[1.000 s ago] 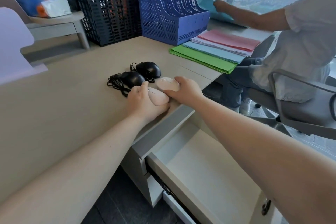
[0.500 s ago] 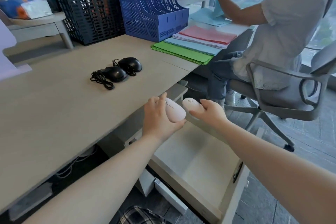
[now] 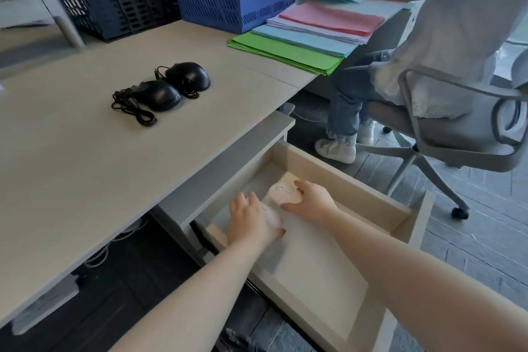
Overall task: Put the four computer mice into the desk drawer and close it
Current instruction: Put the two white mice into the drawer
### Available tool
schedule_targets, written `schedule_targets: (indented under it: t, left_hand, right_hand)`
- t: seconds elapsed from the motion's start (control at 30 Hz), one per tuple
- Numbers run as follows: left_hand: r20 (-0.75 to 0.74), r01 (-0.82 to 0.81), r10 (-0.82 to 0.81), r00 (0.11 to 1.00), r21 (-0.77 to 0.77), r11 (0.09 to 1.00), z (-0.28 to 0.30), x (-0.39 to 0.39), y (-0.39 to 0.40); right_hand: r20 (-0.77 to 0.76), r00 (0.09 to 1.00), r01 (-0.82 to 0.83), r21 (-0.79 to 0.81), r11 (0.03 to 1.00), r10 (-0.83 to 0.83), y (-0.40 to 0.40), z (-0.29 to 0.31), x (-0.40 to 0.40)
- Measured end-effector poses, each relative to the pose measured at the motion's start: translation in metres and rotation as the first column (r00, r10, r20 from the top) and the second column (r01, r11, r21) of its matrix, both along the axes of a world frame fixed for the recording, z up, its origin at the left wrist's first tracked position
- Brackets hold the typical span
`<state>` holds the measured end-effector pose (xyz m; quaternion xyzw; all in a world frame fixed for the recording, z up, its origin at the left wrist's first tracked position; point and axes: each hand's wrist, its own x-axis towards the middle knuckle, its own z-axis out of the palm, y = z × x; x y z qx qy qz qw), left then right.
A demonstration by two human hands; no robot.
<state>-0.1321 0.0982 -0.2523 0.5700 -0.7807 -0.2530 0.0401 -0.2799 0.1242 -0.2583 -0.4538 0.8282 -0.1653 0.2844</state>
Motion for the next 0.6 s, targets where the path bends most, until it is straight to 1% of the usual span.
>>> schedule_targets:
  t: [0.17,0.3,0.5,0.6]
  left_hand:
    - [0.076,0.035,-0.038,0.996,0.042,0.999,-0.013,-0.009,-0.014]
    - [0.094,0.002,-0.01,0.995,0.09,0.996,-0.022,-0.01,-0.02]
    - [0.11,0.012,-0.026,0.994,0.125,0.992,-0.029,-0.013,-0.023]
    - [0.153,0.01,-0.031,0.988,0.139,0.99,-0.03,-0.013,-0.022]
  right_hand:
    - [-0.012,0.999,-0.04,0.021,0.999,0.041,-0.015,-0.018,0.004]
    - [-0.03,0.998,-0.061,0.026,0.998,0.061,-0.022,-0.027,0.006]
    - [-0.039,0.996,-0.084,-0.027,0.996,0.083,-0.026,-0.035,0.008]
    - [-0.041,0.995,-0.092,-0.054,0.994,0.09,-0.026,-0.037,0.01]
